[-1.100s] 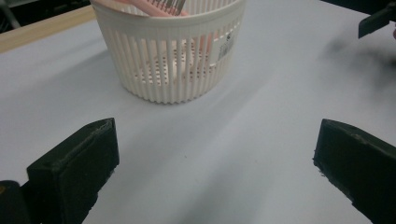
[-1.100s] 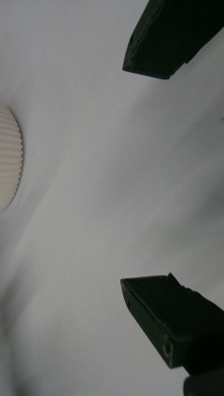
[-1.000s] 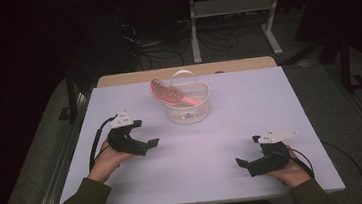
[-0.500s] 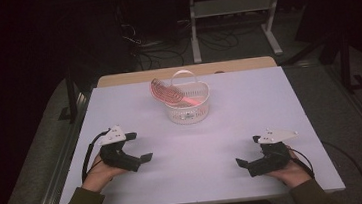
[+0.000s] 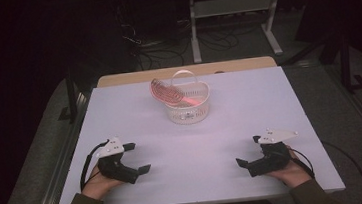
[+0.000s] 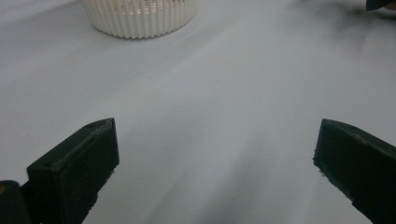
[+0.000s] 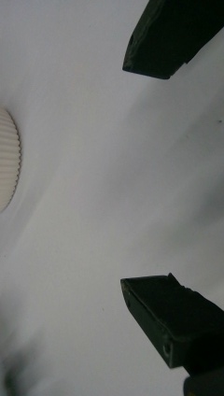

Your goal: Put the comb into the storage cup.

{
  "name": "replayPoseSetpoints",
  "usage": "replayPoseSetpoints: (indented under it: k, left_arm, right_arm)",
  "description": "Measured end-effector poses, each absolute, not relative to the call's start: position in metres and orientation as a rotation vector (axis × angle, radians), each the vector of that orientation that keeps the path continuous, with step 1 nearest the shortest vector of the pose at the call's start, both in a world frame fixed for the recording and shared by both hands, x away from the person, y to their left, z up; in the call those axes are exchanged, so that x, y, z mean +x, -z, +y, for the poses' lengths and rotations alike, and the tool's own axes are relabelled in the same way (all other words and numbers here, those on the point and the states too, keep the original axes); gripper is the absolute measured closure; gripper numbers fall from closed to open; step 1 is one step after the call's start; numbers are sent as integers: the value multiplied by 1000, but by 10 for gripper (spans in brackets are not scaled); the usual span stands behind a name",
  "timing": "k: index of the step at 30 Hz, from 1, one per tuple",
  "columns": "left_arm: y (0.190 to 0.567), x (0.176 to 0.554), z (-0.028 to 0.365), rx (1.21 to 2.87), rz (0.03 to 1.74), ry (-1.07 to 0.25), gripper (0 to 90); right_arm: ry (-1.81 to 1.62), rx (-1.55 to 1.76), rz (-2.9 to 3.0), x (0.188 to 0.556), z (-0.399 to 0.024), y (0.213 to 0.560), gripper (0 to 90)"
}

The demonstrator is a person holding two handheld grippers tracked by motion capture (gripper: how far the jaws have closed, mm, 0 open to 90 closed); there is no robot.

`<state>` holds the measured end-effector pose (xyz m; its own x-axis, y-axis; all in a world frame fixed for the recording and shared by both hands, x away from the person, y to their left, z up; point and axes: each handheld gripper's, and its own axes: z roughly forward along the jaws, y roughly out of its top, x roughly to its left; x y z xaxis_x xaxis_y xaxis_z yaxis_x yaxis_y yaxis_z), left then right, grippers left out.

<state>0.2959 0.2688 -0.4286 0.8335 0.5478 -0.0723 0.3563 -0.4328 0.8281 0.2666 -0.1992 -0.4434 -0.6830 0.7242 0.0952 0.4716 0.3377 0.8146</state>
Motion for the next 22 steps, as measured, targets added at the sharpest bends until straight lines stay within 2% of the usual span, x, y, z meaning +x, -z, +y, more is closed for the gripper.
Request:
replayPoseSetpoints:
  k: [22]
  left_arm:
    - [439, 295, 266, 2131, 652, -243, 0]
  right_arm:
    - [-1250, 1072, 2326, 267, -199, 445, 0]
